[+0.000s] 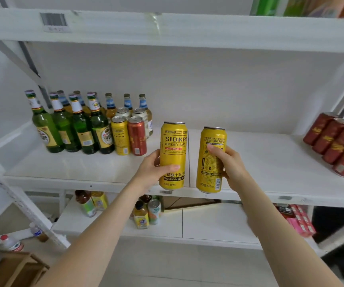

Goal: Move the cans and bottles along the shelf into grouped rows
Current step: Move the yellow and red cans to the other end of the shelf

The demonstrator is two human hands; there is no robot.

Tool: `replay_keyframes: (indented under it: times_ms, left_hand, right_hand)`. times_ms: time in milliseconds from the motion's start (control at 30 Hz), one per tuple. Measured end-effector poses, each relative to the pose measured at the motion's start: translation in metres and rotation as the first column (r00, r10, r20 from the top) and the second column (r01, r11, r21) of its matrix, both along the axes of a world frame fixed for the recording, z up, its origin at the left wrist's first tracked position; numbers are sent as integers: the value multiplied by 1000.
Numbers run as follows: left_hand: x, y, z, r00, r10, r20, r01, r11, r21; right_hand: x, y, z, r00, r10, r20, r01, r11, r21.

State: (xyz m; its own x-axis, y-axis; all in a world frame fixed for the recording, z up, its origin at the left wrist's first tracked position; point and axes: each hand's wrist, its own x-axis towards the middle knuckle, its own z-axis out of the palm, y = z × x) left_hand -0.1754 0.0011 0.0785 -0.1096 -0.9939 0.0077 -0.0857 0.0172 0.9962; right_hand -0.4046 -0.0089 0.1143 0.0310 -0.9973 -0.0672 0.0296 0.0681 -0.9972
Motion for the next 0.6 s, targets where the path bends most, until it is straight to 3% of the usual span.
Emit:
replay_keyframes:
  times_ms: [600]
  left_hand:
    - [-201,-106,1,981,-189,45,188,982,31]
  right_hand:
    - [-198,-65,-10,988,-143,49,144,989,-27]
